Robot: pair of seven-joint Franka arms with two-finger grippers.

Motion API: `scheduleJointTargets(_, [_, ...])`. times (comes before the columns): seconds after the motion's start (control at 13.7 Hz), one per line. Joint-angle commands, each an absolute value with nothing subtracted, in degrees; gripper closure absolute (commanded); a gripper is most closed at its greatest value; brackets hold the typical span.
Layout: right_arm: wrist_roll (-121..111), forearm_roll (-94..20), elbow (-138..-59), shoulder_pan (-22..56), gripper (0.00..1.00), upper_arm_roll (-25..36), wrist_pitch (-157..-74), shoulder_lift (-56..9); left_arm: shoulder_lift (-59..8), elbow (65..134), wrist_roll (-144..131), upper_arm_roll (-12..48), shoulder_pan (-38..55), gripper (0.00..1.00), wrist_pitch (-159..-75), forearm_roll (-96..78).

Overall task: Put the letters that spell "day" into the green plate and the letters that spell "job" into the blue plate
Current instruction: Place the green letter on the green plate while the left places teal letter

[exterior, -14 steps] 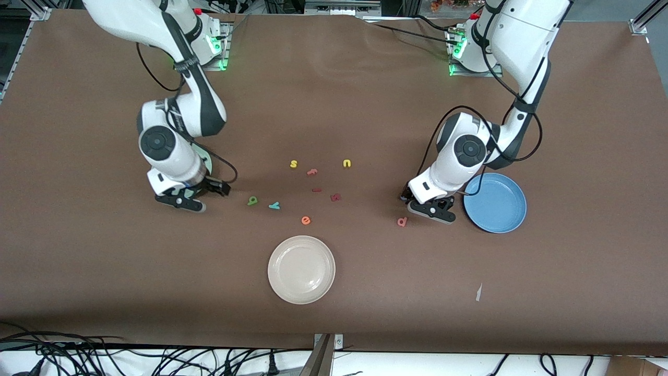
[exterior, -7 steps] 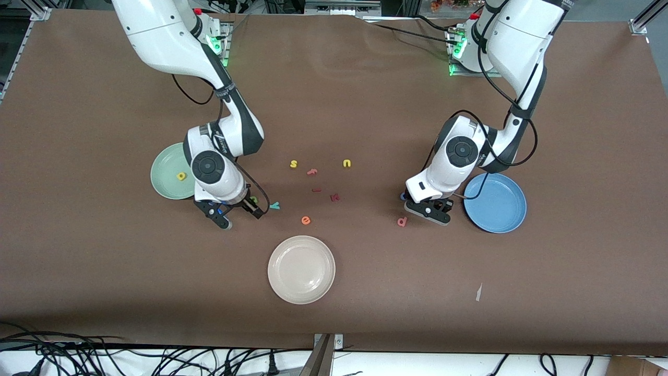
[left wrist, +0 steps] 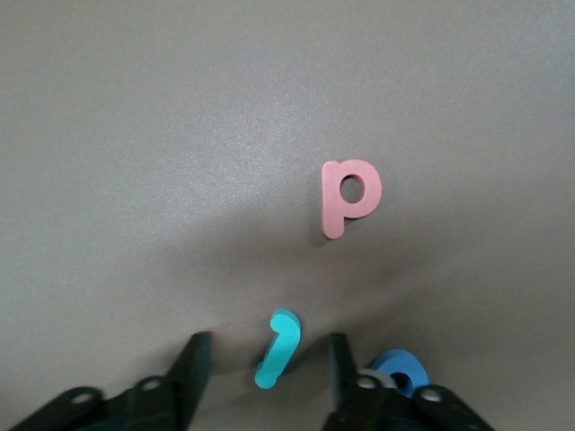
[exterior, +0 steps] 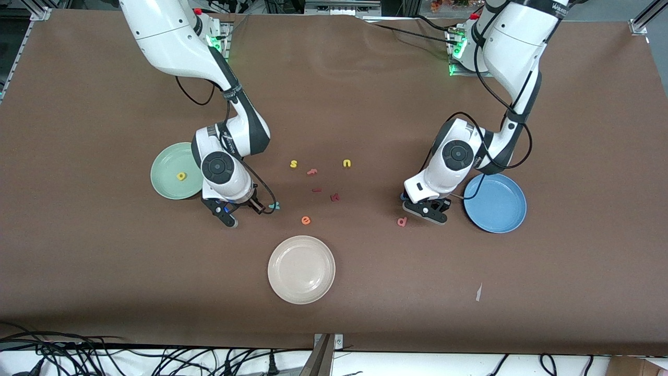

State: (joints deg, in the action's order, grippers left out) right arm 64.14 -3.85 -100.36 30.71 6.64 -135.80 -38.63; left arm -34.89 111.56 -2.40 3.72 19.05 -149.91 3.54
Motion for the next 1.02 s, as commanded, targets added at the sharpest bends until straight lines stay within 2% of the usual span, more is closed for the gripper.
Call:
scheduleJointTargets(0.0, [63.3, -4.7, -98.9, 31.0, 0.93, 6.9, -134.8, -39.4, -34.6, 112.0, -2.7, 3.1, 19.8, 0.75, -150.4, 5.1])
scheduleJointTargets(0.15, [62.6, -4.6, -98.6, 30.8, 0.94, 7.1, -133.8, -38.7, -34.5, 112.0, -2.7, 3.0, 19.8, 0.95, -150.3, 5.1])
scheduleJointTargets(0.22, [61.0, -4.5, -98.4, 30.7, 0.94, 7.4, -131.9, -37.8, -34.4, 112.0, -2.6, 3.0, 19.8, 1.00, -150.1, 5.1])
scheduleJointTargets(0.44, [52.8, -4.5, -97.6, 30.4, 0.94, 10.7, -124.6, -34.8, -32.7, 112.0, -2.5, 2.9, 19.6, 1.00, -149.2, 5.1])
scheduleJointTargets(0.66, [36.7, -4.6, -98.3, 30.3, 0.94, 16.3, -115.4, -32.1, -27.4, 111.9, -2.0, 2.4, 15.6, 1.00, -143.2, 5.2])
scheduleJointTargets(0.8, [26.5, -4.6, -103.6, 30.3, 0.94, 19.9, -115.6, -29.2, -24.1, 112.0, 0.2, 2.4, 12.8, 1.00, -137.9, 5.2])
scheduleJointTargets(0.95, [20.0, -4.7, -110.9, 30.3, 0.94, 22.4, -117.9, -25.3, -21.0, 114.9, 4.6, 2.4, 9.7, 1.00, -136.0, 5.1])
